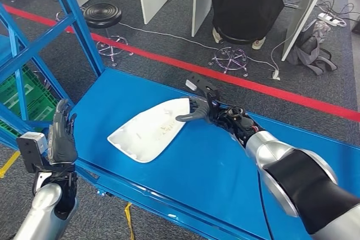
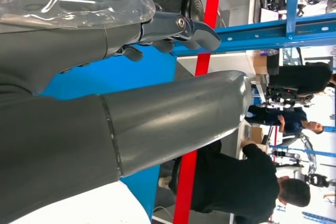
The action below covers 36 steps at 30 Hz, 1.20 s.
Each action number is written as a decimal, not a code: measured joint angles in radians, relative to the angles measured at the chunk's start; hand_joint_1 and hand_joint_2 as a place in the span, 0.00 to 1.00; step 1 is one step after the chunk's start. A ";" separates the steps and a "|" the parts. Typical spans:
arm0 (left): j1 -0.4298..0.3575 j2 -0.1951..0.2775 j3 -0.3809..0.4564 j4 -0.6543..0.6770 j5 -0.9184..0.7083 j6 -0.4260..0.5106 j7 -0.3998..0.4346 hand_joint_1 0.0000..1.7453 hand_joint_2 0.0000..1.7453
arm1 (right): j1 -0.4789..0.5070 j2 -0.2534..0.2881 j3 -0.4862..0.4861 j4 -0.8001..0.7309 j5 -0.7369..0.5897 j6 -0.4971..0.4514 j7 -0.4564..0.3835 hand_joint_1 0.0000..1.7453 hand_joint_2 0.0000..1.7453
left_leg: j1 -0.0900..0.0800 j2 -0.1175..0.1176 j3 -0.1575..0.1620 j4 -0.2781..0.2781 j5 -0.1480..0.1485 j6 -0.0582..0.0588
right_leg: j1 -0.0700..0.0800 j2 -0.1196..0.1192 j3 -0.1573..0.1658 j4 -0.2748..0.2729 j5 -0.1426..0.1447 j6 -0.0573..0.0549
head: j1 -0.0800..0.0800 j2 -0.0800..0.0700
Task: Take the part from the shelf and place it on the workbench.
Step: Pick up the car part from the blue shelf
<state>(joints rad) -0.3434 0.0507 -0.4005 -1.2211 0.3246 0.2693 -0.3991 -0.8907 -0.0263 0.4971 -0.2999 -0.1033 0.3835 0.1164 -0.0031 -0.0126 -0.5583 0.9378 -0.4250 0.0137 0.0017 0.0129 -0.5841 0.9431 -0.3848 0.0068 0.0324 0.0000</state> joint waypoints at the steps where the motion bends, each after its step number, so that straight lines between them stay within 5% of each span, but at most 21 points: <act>1: 0.000 0.000 0.000 0.000 0.000 0.000 0.000 0.00 0.00 | 0.000 0.000 0.001 0.000 0.000 0.000 0.000 0.00 1.00 | 0.000 0.000 0.000 0.000 0.000 0.000 | 0.000 0.000 0.000 0.000 0.000 0.000 | 0.000 0.000; 5: 0.000 -0.001 0.000 0.000 0.000 0.000 0.000 0.00 0.00 | 0.000 0.000 0.010 0.001 0.001 0.002 0.000 0.00 1.00 | 0.000 0.000 0.000 0.000 0.000 0.000 | 0.000 0.000 0.000 0.000 0.000 0.000 | 0.000 0.000; 9: 0.000 -0.001 0.000 0.000 0.000 0.001 0.000 0.00 0.00 | 0.000 0.000 0.015 0.002 0.002 0.005 -0.003 1.00 1.00 | 0.000 0.000 0.001 0.000 0.000 0.000 | 0.000 0.000 0.001 0.000 0.000 0.000 | 0.000 0.000; 36: 0.001 -0.004 0.000 0.000 0.008 0.014 -0.006 0.00 0.00 | 0.001 -0.001 0.034 0.008 0.016 -0.008 -0.027 1.00 1.00 | 0.000 0.000 0.001 0.000 0.000 0.000 | 0.000 0.000 0.001 0.000 0.000 0.000 | 0.000 0.000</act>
<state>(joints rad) -0.3425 0.0471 -0.4005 -1.2211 0.3326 0.2837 -0.4050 -0.8898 -0.0278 0.5313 -0.2921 -0.0872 0.3754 0.0896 -0.0032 -0.0123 -0.5572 0.9379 -0.4250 0.0137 0.0017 0.0132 -0.5833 0.9430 -0.3848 0.0068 0.0327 0.0000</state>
